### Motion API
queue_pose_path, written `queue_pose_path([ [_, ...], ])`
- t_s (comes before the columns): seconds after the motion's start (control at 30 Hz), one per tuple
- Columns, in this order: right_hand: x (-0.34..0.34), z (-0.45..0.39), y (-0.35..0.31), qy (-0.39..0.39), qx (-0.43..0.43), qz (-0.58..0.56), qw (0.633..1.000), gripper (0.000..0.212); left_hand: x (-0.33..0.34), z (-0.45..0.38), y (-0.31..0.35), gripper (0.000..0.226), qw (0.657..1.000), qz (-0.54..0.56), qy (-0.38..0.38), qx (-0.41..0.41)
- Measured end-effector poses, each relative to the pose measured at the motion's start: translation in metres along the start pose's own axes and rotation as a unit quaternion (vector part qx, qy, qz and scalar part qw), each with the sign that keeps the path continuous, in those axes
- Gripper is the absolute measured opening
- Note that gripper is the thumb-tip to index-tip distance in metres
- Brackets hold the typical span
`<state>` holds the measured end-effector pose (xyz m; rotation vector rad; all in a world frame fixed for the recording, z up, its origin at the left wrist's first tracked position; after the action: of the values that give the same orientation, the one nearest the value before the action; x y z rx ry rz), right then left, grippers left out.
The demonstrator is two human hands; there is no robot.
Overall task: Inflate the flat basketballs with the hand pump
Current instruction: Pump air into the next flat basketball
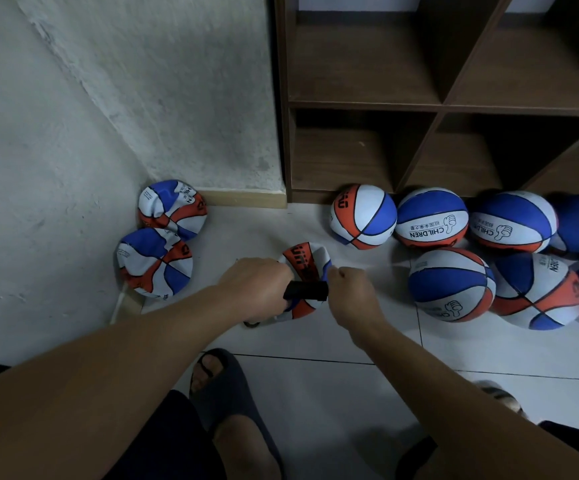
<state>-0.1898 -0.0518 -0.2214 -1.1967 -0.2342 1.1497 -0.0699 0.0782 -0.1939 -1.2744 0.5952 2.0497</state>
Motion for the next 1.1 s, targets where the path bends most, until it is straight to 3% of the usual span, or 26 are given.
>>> queue_pose_path([
  [0.27, -0.019, -0.011, -0.003, -0.018, -0.038, 0.04, 0.998, 0.041, 0.006, -0.002, -0.003, 0.021, 0.997, 0.068, -0.027, -0.004],
  [0.5, -0.076, -0.034, 0.031, 0.066, 0.02, 0.022, 0.997, 0.032, 0.003, -0.006, -0.032, 0.03, 0.999, 0.008, 0.003, -0.032],
  [0.67, -0.035, -0.011, 0.016, 0.09, -0.034, 0.027, 0.995, 0.043, -0.002, -0.007, -0.023, 0.022, 0.999, -0.02, 0.016, -0.023],
  [0.9, 0.005, 0.01, 0.01, 0.062, -0.083, 0.058, 0.993, 0.046, 0.001, 0.002, -0.003, 0.036, 0.999, -0.033, 0.0, 0.029],
  [1.1, 0.009, 0.007, 0.006, 0.042, -0.078, 0.056, 0.994, 0.046, 0.0, 0.003, -0.006, 0.018, 1.0, -0.019, -0.005, 0.019],
])
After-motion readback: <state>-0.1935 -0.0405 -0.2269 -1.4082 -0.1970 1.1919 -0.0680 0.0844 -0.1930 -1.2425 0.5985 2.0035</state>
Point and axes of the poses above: each hand's wrist, its own z-axis away from the middle knuckle, its own x-axis out of the palm, y = z × x, the point moved 5 cm from there along -z, towards the middle knuckle, and after that the axes turned 12 degrees about -x, right-handed, at the moved point
